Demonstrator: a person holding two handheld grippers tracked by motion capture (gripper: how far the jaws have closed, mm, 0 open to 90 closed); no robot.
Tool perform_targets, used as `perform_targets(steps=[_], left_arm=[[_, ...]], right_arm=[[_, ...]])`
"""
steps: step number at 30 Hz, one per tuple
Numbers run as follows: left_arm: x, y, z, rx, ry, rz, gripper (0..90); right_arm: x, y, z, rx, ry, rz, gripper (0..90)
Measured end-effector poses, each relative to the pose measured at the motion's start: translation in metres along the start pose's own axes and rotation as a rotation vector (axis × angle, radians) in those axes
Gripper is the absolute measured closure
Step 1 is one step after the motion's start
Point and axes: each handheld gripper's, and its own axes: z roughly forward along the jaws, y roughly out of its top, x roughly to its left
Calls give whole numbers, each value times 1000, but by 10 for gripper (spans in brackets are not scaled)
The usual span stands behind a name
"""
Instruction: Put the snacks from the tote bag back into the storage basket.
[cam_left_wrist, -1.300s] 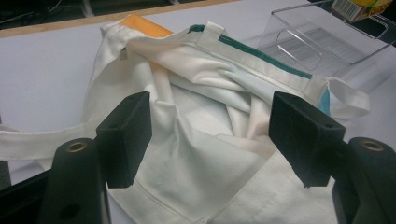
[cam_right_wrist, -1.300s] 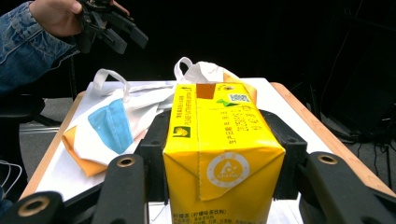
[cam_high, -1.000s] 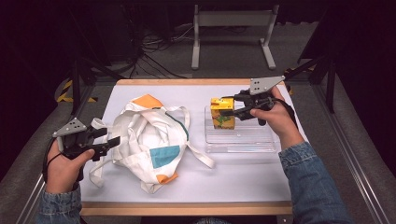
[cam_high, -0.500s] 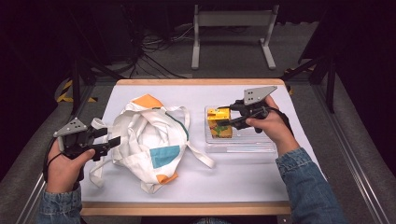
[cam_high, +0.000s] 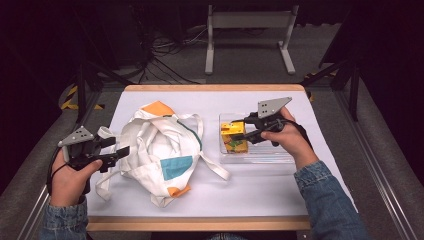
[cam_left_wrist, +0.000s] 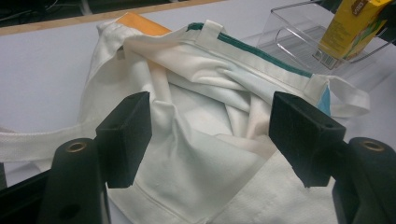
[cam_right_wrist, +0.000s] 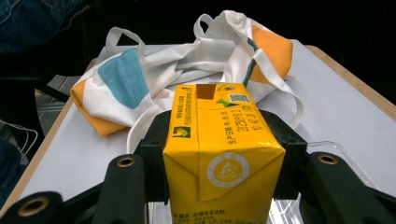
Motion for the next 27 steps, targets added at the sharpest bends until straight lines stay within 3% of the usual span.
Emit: perform_targets(steps=[13, 27], left_arm=[[1, 0, 0, 0, 2, 1, 311], [0, 0, 1, 4, -2, 2, 311]], right_arm=[[2, -8, 11, 52, 46, 0, 511], [4, -16, 13, 75, 62, -3, 508]])
